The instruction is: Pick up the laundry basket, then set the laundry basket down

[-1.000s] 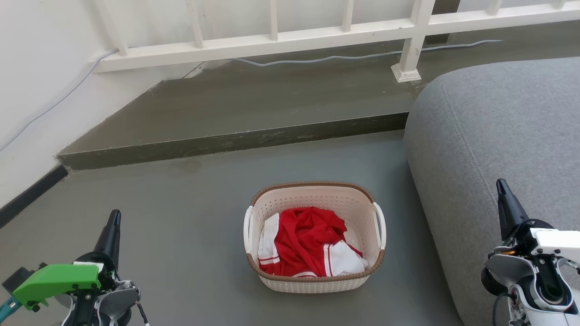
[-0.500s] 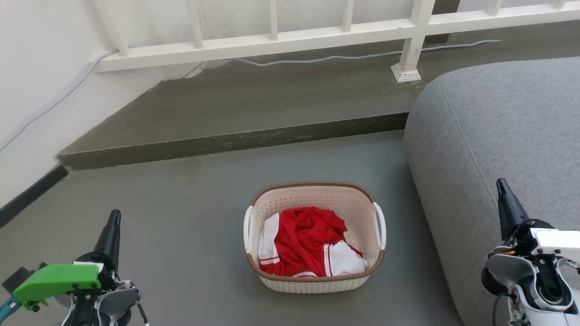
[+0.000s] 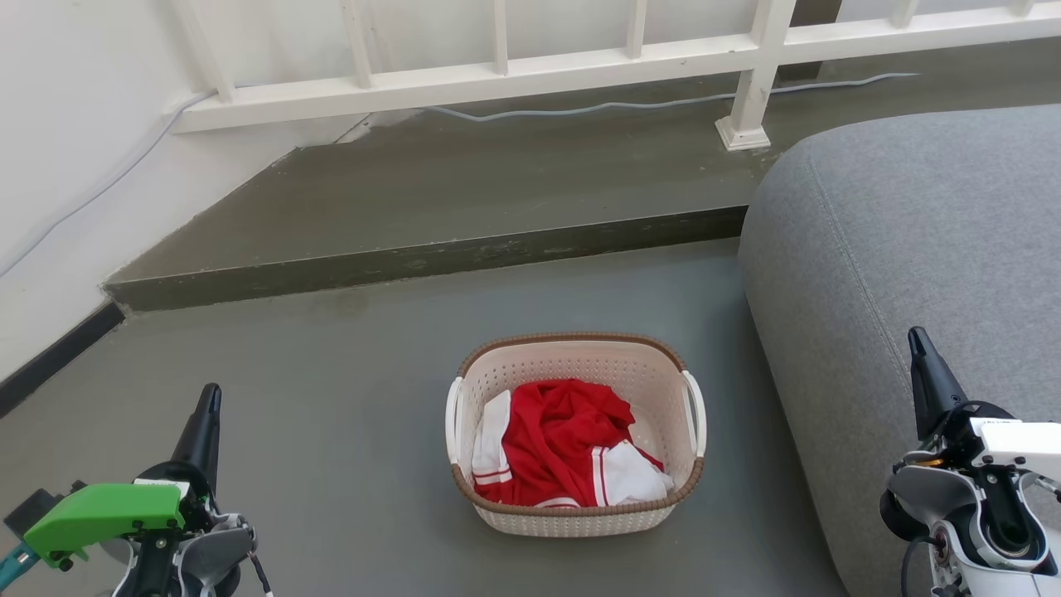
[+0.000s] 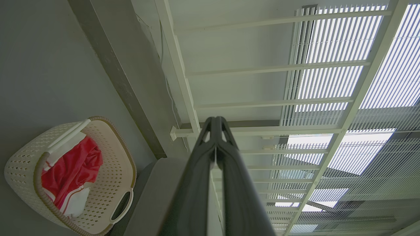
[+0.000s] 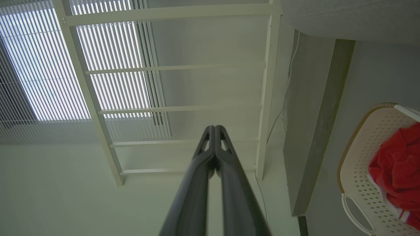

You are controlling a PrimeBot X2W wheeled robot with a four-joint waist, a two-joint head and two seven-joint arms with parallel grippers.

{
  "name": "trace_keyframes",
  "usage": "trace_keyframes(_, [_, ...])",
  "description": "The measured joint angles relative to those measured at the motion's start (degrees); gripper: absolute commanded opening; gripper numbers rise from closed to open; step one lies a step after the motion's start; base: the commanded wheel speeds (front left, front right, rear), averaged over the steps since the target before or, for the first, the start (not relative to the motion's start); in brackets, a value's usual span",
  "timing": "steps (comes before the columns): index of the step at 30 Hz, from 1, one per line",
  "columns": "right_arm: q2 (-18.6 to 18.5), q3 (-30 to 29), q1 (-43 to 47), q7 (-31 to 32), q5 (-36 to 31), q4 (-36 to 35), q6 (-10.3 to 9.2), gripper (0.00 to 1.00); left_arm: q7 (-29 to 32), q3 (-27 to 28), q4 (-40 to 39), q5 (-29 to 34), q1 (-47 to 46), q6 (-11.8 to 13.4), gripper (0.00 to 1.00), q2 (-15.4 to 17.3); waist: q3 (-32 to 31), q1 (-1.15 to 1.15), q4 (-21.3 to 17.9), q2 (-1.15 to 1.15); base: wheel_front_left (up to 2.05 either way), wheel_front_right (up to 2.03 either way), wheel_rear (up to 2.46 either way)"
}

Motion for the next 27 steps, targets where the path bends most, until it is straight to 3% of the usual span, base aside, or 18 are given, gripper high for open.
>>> trace_keyframes(27, [0.0, 0.0, 0.0, 0.0, 0.0, 0.0, 0.01, 0.00, 0.0, 0.0, 0.0, 0.0, 0.0, 0.0, 0.00, 0.0, 0.0, 0.00, 0.0, 0.00, 0.00, 0.00, 0.00])
